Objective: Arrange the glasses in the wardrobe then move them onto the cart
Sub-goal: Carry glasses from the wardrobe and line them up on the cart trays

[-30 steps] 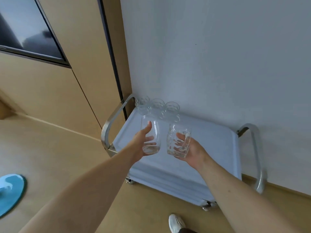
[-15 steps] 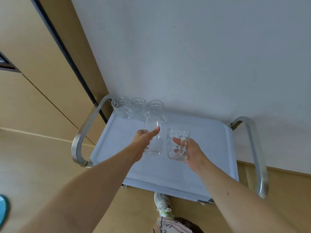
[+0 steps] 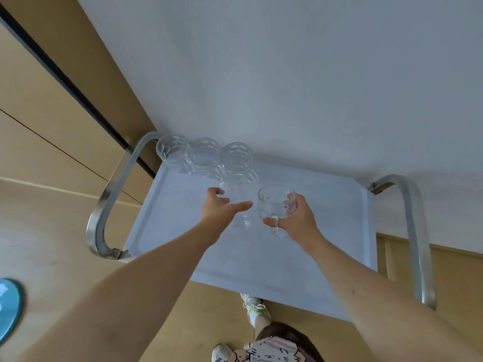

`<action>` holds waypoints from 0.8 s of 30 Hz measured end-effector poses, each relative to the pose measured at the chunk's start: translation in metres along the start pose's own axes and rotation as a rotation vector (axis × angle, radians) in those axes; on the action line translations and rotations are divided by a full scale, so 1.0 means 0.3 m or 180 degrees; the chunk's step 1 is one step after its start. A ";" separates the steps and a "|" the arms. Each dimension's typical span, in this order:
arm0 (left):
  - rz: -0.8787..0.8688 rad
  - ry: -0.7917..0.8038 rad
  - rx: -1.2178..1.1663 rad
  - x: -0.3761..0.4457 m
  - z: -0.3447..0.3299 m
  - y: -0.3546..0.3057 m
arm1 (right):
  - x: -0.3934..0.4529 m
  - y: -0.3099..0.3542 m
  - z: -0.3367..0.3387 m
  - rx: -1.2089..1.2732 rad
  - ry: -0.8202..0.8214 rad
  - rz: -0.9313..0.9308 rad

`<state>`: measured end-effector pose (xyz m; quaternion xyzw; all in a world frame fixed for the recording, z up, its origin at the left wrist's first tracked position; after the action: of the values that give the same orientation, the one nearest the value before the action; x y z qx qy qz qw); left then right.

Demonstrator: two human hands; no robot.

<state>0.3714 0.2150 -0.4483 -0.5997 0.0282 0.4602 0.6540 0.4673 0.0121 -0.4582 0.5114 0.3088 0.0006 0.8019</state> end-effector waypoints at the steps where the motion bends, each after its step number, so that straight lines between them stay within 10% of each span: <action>1: -0.0021 -0.0001 -0.0001 0.003 -0.003 0.001 | 0.009 -0.006 0.001 -0.0154 -0.0026 0.0024; 24: -0.0469 0.0129 0.0363 -0.039 -0.011 0.027 | -0.055 -0.024 0.009 -0.0622 -0.0295 0.0054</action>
<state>0.3612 0.2045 -0.4486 -0.5712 0.0235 0.3963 0.7184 0.4529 0.0011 -0.4552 0.4329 0.2656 0.0138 0.8613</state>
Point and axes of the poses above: each hand's wrist, its own x-axis towards the middle knuckle, its own z-axis out of the back of the hand, y = z × x, the point moved 3 cm from there along x, towards the middle knuckle, and after that the axes turned 2 degrees about -z, right-handed, at the moved point
